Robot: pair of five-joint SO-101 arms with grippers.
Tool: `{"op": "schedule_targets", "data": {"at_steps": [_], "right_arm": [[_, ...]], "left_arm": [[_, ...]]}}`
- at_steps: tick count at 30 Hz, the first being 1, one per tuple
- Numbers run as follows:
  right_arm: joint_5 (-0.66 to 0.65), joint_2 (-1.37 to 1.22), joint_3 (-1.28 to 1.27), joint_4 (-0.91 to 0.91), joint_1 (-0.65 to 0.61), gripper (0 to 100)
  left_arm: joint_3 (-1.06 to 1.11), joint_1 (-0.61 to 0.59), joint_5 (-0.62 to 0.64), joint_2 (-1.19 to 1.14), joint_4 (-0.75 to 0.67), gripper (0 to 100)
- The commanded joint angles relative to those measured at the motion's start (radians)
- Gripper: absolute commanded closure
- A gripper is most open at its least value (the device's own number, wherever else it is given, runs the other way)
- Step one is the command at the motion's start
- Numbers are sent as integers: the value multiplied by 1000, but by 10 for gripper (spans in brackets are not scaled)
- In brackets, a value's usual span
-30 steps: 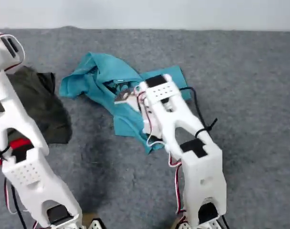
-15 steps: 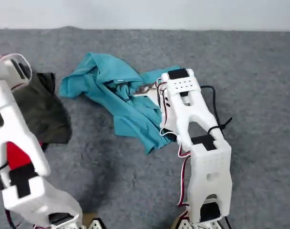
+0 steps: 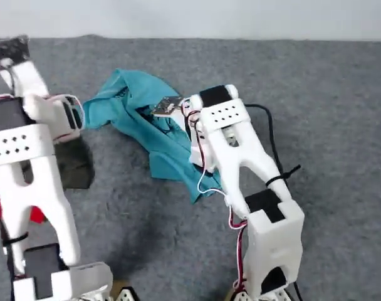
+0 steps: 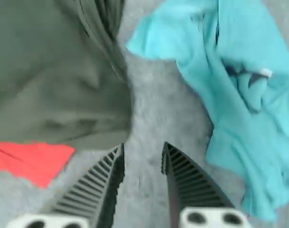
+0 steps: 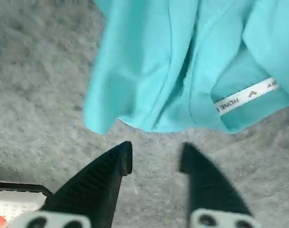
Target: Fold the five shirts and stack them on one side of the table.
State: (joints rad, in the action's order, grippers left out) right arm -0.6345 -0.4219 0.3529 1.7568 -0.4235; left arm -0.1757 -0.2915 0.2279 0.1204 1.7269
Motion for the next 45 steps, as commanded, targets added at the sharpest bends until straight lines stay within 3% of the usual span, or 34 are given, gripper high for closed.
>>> {"op": "schedule_targets", "data": {"at_steps": [1, 8, 17, 22, 27, 35, 45], "right_arm": [[17, 54, 5, 35, -44, 764], [25, -33, 3, 16, -174, 808], [18, -182, 8, 12, -176, 811], [18, -186, 8, -36, -165, 963], [9, -180, 8, -8, -94, 990], [-155, -97, -48, 44, 134, 990], [-430, 249, -476, 44, 278, 990]], "left_arm": [[88, 12, -9, 69, 29, 874], [148, 9, -9, 143, 29, 874], [203, 6, -9, 207, 29, 874], [229, 6, -9, 219, 29, 874], [229, 6, -9, 219, 29, 874], [229, 9, -11, 216, 29, 874], [229, 14, -11, 210, 25, 874]]}}
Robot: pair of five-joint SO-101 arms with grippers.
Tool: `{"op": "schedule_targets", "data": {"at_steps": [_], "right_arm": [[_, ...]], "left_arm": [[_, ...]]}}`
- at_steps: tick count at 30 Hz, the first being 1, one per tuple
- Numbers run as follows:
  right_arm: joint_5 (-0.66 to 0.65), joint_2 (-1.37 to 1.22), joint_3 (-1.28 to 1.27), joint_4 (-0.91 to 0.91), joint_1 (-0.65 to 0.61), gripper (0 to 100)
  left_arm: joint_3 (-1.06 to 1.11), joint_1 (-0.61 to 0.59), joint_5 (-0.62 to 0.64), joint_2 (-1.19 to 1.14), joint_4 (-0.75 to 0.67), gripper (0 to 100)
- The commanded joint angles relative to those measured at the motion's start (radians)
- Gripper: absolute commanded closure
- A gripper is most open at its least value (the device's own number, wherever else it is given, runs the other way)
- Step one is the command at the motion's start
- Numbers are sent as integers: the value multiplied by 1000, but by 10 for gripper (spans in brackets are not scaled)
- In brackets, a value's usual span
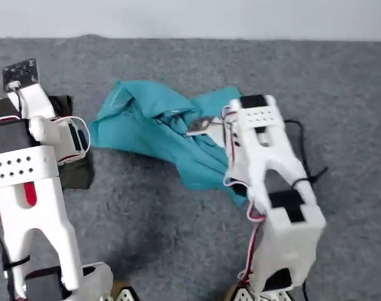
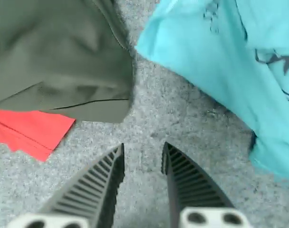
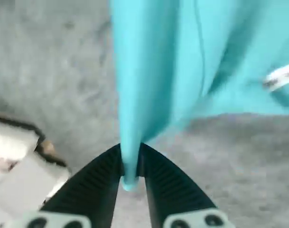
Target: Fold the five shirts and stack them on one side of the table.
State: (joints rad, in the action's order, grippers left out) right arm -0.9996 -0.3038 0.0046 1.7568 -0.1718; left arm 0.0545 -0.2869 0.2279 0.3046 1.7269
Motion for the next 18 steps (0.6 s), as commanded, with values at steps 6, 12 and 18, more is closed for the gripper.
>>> {"op": "schedule_targets", "data": {"at_steps": [6, 12, 18], "right_arm": [[-149, 361, -442, 44, 33, 990], [-163, 604, -634, 44, 53, 990], [-163, 794, -807, 45, 101, 990]], "left_arm": [[-1, 9, -11, 26, 25, 874], [-1, 9, -12, 26, 26, 874], [1, 9, -12, 26, 28, 874]]}}
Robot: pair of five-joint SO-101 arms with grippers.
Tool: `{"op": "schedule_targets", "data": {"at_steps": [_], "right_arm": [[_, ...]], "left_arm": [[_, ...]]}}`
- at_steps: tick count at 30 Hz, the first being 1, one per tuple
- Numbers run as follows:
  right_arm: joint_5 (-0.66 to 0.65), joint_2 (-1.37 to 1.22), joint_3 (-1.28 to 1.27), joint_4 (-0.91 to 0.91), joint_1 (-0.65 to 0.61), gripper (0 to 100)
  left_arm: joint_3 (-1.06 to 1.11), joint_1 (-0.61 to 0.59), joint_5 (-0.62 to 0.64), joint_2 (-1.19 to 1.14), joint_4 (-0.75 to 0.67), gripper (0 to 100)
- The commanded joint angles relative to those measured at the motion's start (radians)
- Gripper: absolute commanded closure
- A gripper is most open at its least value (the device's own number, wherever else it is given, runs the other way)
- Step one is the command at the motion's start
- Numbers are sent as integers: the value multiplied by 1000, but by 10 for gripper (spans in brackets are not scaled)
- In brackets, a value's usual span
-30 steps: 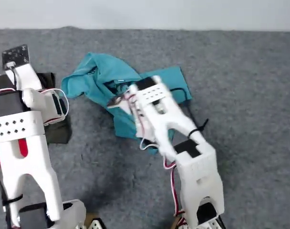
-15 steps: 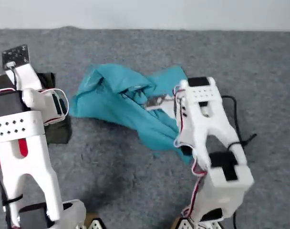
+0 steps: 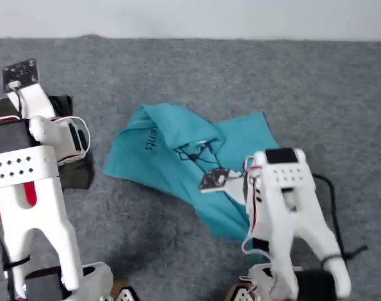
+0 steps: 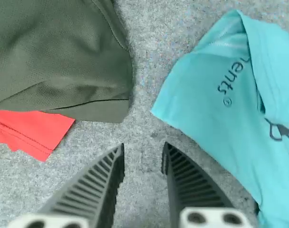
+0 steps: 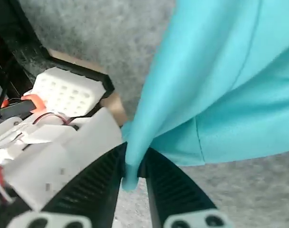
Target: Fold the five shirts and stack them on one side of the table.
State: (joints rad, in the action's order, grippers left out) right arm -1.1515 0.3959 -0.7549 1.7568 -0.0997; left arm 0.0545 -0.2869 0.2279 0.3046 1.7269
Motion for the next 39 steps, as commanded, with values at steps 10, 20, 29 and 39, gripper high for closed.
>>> {"op": "schedule_targets", "data": {"at_steps": [10, 20, 29, 39], "right_arm": [[89, 400, 11, 38, 148, 764], [180, 466, 97, -128, 177, 689], [324, 466, 94, -308, 274, 689], [324, 325, 101, -349, 401, 689]], "left_arm": [[120, 199, -104, 25, 25, 870], [168, 394, -180, -38, -399, 840], [27, 525, -222, -473, -430, 813], [-308, 586, -224, -790, -374, 813]]}}
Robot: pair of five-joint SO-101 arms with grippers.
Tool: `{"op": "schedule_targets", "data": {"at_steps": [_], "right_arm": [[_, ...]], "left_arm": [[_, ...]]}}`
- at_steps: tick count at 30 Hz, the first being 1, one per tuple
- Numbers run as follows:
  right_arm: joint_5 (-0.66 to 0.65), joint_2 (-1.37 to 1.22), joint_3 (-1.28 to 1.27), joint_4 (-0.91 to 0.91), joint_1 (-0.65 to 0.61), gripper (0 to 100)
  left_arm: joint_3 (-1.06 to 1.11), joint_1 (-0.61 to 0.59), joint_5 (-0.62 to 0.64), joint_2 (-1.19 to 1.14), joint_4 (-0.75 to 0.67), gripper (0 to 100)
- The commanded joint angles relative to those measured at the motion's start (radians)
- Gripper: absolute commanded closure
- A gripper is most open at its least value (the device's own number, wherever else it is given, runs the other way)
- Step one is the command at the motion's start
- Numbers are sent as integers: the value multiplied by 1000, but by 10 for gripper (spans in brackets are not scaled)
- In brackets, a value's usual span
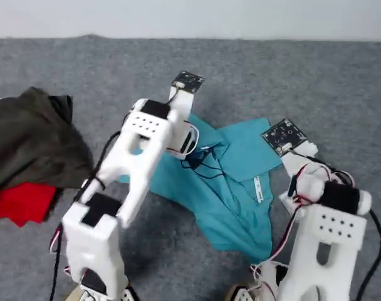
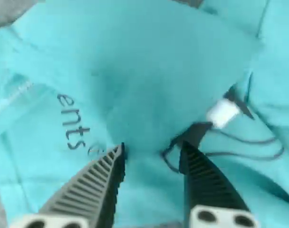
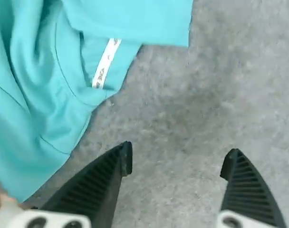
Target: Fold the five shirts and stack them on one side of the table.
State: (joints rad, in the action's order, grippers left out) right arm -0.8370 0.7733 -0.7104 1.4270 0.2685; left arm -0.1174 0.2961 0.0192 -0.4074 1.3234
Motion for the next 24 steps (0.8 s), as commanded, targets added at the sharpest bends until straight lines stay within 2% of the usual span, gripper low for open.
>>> {"op": "schedule_targets", "data": {"at_steps": [1, 8, 11, 14, 20, 24], "right_arm": [[9, -74, 57, -19, 44, 689], [12, -186, 140, -13, 67, 689], [14, -216, 160, -18, 64, 689], [14, -246, 163, -19, 64, 689], [15, -305, 163, -12, 67, 689], [15, -308, 164, 18, 68, 689]], "left_arm": [[-165, 3, -15, -107, 43, 813], [-344, -2, -20, -245, 81, 832], [-394, 0, -43, -284, 80, 904], [-432, 0, -129, -308, 80, 993], [-532, -41, -164, -305, 72, 987], [-647, -104, -164, -356, -23, 987]]}}
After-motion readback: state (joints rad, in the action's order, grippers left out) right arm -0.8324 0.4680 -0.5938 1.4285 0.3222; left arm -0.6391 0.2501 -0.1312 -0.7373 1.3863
